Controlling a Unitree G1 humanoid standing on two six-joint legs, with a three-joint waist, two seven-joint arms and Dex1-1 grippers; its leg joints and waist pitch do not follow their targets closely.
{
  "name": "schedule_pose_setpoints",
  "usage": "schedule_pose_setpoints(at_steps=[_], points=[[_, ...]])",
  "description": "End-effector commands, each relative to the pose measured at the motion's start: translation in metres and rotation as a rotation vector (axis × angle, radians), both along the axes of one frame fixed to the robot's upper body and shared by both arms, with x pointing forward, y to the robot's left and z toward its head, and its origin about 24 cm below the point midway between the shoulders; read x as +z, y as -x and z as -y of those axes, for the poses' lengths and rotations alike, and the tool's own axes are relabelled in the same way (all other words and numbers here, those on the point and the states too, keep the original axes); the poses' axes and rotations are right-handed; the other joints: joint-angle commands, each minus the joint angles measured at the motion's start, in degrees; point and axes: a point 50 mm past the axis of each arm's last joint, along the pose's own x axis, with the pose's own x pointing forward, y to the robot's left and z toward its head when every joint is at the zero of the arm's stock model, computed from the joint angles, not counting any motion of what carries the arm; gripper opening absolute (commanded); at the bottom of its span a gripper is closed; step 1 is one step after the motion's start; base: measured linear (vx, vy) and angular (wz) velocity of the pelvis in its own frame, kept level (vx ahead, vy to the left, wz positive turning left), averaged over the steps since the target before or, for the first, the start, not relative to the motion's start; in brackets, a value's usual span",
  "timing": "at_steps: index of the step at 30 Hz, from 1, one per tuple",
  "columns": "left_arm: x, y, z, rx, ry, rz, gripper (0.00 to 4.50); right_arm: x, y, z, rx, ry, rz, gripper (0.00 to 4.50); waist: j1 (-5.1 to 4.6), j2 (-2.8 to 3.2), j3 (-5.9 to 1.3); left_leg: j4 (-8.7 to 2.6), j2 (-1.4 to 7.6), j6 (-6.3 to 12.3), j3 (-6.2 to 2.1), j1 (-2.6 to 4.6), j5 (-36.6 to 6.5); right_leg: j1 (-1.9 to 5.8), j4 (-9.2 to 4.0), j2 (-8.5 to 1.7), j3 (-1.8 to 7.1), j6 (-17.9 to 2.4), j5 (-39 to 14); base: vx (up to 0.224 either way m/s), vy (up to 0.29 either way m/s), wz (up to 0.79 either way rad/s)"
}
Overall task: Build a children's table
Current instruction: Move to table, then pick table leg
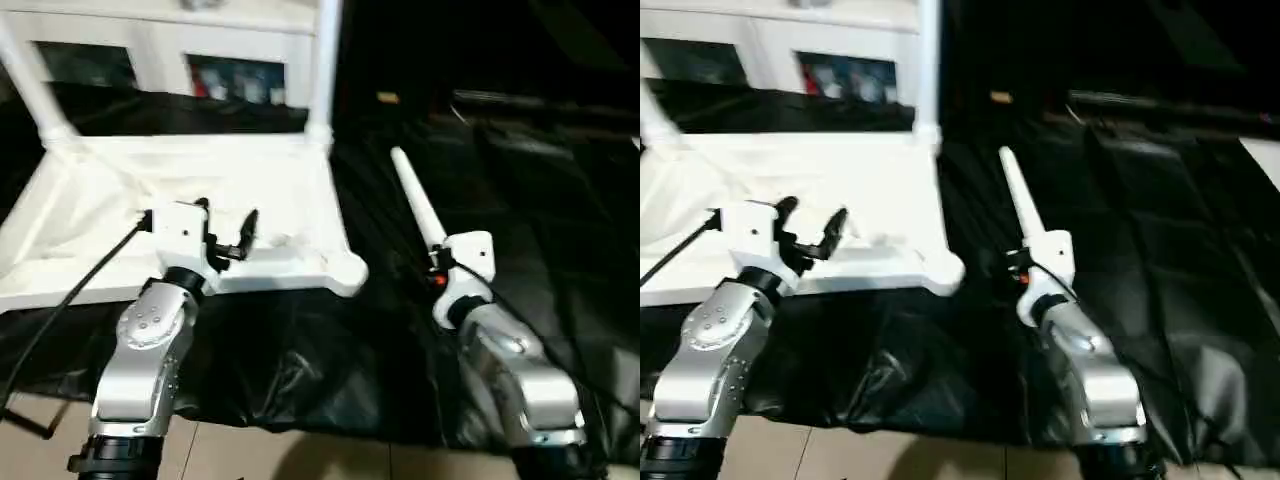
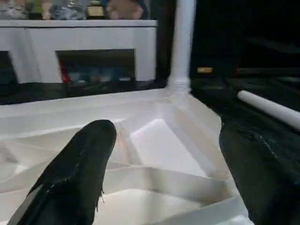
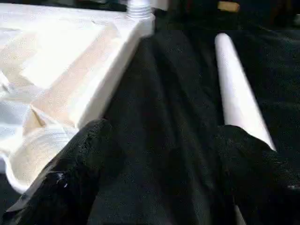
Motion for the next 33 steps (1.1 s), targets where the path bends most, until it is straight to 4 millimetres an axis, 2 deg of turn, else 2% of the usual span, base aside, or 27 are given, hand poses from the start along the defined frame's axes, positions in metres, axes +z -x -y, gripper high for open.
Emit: schedule_pose_setpoints(at_steps=[1,2,3,4,5,6,7,8,9,10,11,12,13,14,15,16,17,18,19,20,22,23,24,25,26,29,33], points=[[-0.002,0.000,0.003,-0.014,0.001,-0.009,4.04,0.005,0.000,0.000,0.010,0.014,0.008,3.89,-3.01,2.03,-4.25,-4.89,9.23,24.99,-8.40,10.44,21.7,-8.52,4.25,-3.37,-0.79,-3.0,1.4,0.083,-0.068,0.04],[-0.002,0.000,0.003,-0.017,0.001,-0.009,4.04,0.007,0.000,0.000,0.012,0.016,0.009,3.89,-3.12,0.94,-4.44,-4.57,10.94,30.56,-9.52,10.31,24.6,-10.79,5.93,-5.89,0.55,1.5,-1.6,0.043,-0.096,-0.10],[-0.002,0.000,0.003,-0.017,0.002,-0.009,4.04,0.007,0.000,0.001,0.010,0.015,0.008,3.89,-2.89,-0.34,-3.81,-3.77,5.66,27.39,-6.20,6.96,21.4,-9.64,2.68,-6.50,2.20,0.4,5.6,0.023,-0.070,-0.11],[-0.002,0.000,0.003,-0.018,0.002,-0.009,4.04,0.008,0.000,0.001,0.008,0.015,0.007,3.89,-2.23,-1.56,-2.96,-2.85,0.79,23.04,-2.33,3.38,15.4,-5.82,-1.28,-6.27,3.20,-0.6,8.0,0.023,-0.070,-0.11],[-0.002,0.000,0.003,-0.020,0.001,-0.009,4.11,0.009,-0.001,0.001,0.003,0.023,0.006,4.19,0.10,-3.20,-2.17,1.89,-5.05,17.34,0.87,-1.80,2.7,1.71,-6.39,-9.71,9.82,-5.0,-3.4,0.000,0.000,0.00],[-0.002,0.000,0.004,-0.022,0.000,-0.009,4.11,0.009,-0.001,0.002,0.000,0.026,0.005,4.26,1.06,-3.13,-2.63,4.61,-4.20,14.05,-0.02,-3.56,0.5,4.04,-7.56,-11.81,12.12,-10.0,-7.3,0.064,-0.040,0.20],[-0.003,0.000,0.004,-0.029,-0.002,-0.012,4.11,0.012,-0.004,0.007,-0.038,0.072,0.015,4.26,1.35,-2.50,-2.34,6.64,-2.48,5.07,-1.38,-6.33,4.0,5.53,-7.04,-11.26,10.91,-18.0,-6.2,0.064,-0.040,0.20],[-0.003,0.000,0.004,-0.029,-0.002,-0.012,4.11,0.012,-0.004,0.008,-0.042,0.077,0.017,4.31,0.98,-1.31,-1.72,5.22,-0.91,2.54,-1.78,-7.01,7.0,5.00,-7.58,-11.25,8.61,-20.1,-3.3,0.065,-0.026,0.02],[-0.003,0.000,0.004,-0.030,-0.003,-0.013,4.11,0.013,-0.005,0.010,-0.055,0.091,0.024,4.41,0.81,-0.40,-1.40,2.98,0.13,2.13,-1.76,-6.27,8.1,3.68,-8.15,-10.22,6.63,-19.7,-5.6,0.061,0.009,-0.01],[-0.003,0.000,0.004,-0.034,-0.004,-0.015,4.11,0.015,-0.007,0.015,-0.090,0.099,0.017,4.41,0.29,1.59,-1.90,-2.44,1.11,2.83,-1.09,-4.76,9.0,3.39,-7.73,-6.62,2.56,-16.0,-8.8,0.061,0.009,-0.01],[-0.003,0.000,0.003,-0.035,-0.004,-0.016,4.11,0.016,-0.008,0.017,-0.103,0.111,0.014,4.41,-0.15,3.73,-2.31,-5.52,2.56,2.97,-2.46,-2.48,2.8,1.77,-5.48,-3.31,0.37,-11.6,-8.9,0.083,0.064,-0.05],[-0.003,0.000,0.003,-0.035,-0.004,-0.016,4.11,0.016,-0.008,0.017,-0.103,0.111,0.014,4.41,-2.79,4.44,-1.92,-6.96,4.47,3.87,-5.62,-0.84,-2.6,-0.98,-0.49,-0.42,-1.34,-8.4,-7.5,0.115,0.065,0.00],[-0.003,0.000,0.004,-0.044,-0.004,-0.010,4.11,0.018,-0.010,0.019,-0.107,0.112,0.021,4.41,-3.24,4.01,-3.34,-7.02,7.34,9.12,-8.68,4.19,-11.2,-4.66,3.20,-1.66,-0.91,-4.3,-4.7,0.115,0.065,0.00],[-0.002,0.000,0.004,-0.060,-0.001,-0.007,4.11,0.021,-0.011,0.022,-0.114,0.114,0.032,4.41,-3.65,3.83,-3.74,-5.64,7.19,16.34,-9.10,4.04,-2.3,-6.71,4.65,-2.53,-0.67,-0.1,0.7,0.103,0.019,0.07],[-0.002,-0.001,0.006,-0.081,-0.010,-0.012,4.11,0.025,-0.014,0.023,-0.114,0.099,0.036,4.41,-3.14,2.95,-3.44,-4.23,6.63,22.11,-7.46,2.34,12.2,-8.00,4.14,-3.75,0.12,2.5,6.6,0.060,0.003,0.00],[-0.001,-0.001,0.006,-0.092,-0.021,-0.012,4.11,0.027,-0.015,0.024,-0.123,0.109,0.038,4.41,-3.06,2.10,-3.72,-3.25,5.87,23.39,-6.62,1.51,20.0,-8.09,2.69,-4.57,0.95,3.0,10.8,0.060,0.003,0.00],[-0.001,-0.001,0.006,-0.105,-0.033,-0.011,4.11,0.027,-0.016,0.026,-0.143,0.134,0.014,4.41,-2.07,-0.56,-4.28,-0.03,1.85,18.73,-3.15,-2.08,27.5,-5.80,-2.07,-7.60,3.63,2.6,22.5,0.000,0.000,0.00],[-0.001,-0.001,0.006,-0.108,-0.034,-0.011,4.11,0.026,-0.017,0.027,-0.144,0.138,0.008,4.41,-1.26,-1.73,-4.64,0.93,-0.56,15.70,-1.88,-4.84,27.3,-3.17,-1.55,-8.15,4.99,0.8,29.5,0.023,-0.063,0.06],[0.001,-0.002,0.007,-0.173,-0.061,-0.011,4.11,0.026,-0.019,0.029,-0.140,0.162,-0.070,4.41,-0.57,-1.67,-4.32,-0.50,-1.12,10.58,-1.24,-6.05,23.2,-2.34,-1.41,-8.52,5.17,0.0,39.8,0.023,-0.063,0.06],[0.002,-0.002,0.008,-0.202,-0.071,-0.012,4.11,0.027,-0.020,0.029,-0.125,0.158,-0.092,4.41,-0.70,-1.18,-4.70,-1.61,-0.66,6.61,-1.21,-5.76,18.7,-1.59,-0.94,-7.41,3.97,-1.0,40.4,-0.002,-0.074,0.02],[0.004,-0.001,0.009,-0.283,-0.077,-0.019,4.11,0.029,-0.022,0.029,-0.089,0.158,-0.127,4.41,-1.32,-0.45,-3.62,-3.40,0.71,1.72,-1.21,-5.03,9.4,-2.01,-2.18,-6.15,3.13,-5.7,22.2,-0.031,-0.065,-0.05],[0.005,-0.001,0.010,-0.302,-0.073,-0.019,4.39,0.029,-0.023,0.030,-0.087,0.161,-0.134,4.50,-1.42,-0.20,-3.41,-3.73,1.11,0.87,-1.16,-4.73,7.2,-2.15,-2.46,-6.11,3.08,-7.1,17.2,0.000,0.000,0.00],[0.007,0.000,0.012,-0.352,-0.068,-0.024,4.39,0.030,-0.024,0.032,-0.090,0.165,-0.149,4.50,-1.56,-0.49,-3.16,-4.11,1.38,0.44,-1.01,-4.56,5.2,-2.16,-2.84,-6.11,3.18,-8.1,13.0,0.000,0.000,0.00],[0.008,0.002,0.015,-0.434,-0.086,-0.040,4.46,0.029,-0.026,0.034,-0.086,0.176,-0.185,4.50,-1.45,0.03,-2.99,-4.54,2.02,-0.52,-0.85,-3.88,1.9,-2.61,-3.17,-6.20,3.18,-9.9,6.7,0.000,0.000,0.00],[0.008,0.005,0.019,-0.522,-0.103,-0.064,4.46,0.029,-0.027,0.036,-0.081,0.178,-0.222,4.50,-1.47,-0.24,-2.65,-4.88,2.21,-1.04,-0.35,-3.50,-1.1,-3.05,-3.59,-6.15,3.33,-10.7,2.6,-0.056,-0.030,0.05],[0.007,0.009,0.024,-0.645,-0.141,-0.114,4.48,0.027,-0.030,0.040,-0.066,0.181,-0.296,4.50,-1.30,-0.28,-2.00,-5.50,2.68,-3.47,0.67,-3.03,-9.1,-3.79,-4.67,-6.46,3.51,-9.0,-9.9,-0.058,-0.025,0.05],[0.008,0.006,0.030,-0.673,-0.172,-0.124,4.48,0.017,-0.034,0.043,-0.050,0.148,-0.435,4.50,-1.12,-0.07,-2.37,-5.50,2.89,-3.98,1.15,-3.34,-6.9,-3.68,-4.45,-6.44,3.47,-8.9,-8.0,0.000,0.000,0.00]])
